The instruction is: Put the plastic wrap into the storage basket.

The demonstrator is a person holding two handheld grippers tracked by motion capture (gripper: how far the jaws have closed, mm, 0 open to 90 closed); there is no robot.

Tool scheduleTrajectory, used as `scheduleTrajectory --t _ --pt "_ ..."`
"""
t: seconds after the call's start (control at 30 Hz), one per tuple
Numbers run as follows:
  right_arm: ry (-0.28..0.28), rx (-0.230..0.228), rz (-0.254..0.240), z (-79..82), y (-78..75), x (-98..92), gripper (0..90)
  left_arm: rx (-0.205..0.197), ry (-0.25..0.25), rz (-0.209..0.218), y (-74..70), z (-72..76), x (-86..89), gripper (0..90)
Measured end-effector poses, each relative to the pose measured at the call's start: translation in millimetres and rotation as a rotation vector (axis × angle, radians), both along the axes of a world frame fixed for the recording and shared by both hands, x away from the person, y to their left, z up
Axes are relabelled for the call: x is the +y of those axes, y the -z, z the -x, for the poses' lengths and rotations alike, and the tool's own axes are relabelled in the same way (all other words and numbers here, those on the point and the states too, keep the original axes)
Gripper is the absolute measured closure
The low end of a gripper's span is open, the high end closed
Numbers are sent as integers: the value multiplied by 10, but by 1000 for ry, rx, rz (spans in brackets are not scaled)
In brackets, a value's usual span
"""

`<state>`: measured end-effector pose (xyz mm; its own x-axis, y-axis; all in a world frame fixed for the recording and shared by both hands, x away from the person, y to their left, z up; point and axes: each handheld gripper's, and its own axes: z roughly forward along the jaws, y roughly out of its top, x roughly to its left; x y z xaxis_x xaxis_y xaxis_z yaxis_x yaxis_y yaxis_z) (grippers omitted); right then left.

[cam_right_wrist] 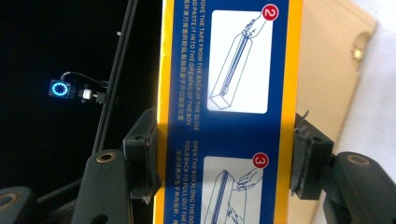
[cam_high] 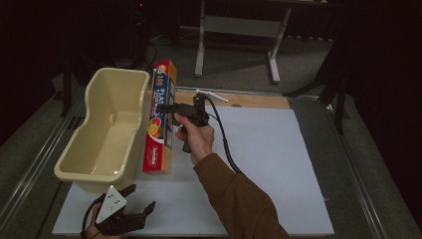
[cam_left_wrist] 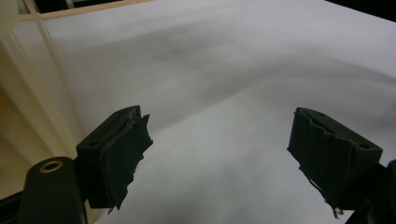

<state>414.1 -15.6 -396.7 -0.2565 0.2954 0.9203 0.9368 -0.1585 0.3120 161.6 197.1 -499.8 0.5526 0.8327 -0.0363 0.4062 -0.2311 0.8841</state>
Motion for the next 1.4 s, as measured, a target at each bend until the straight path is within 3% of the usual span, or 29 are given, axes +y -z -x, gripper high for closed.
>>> scheduleTrajectory --t 0.4,0.73,0.93,1.4 --pt "0 16 -21 29 0 233 392 -5 -10 7 0 25 24 184" --pt "-1 3 -41 67 -78 403 392 -12 -16 9 -4 34 38 184" --pt "13 26 -57 71 -66 525 392 -9 -13 12 1 33 25 184" --pt "40 18 -19 83 -103 830 392 -9 -17 27 3 48 52 184"
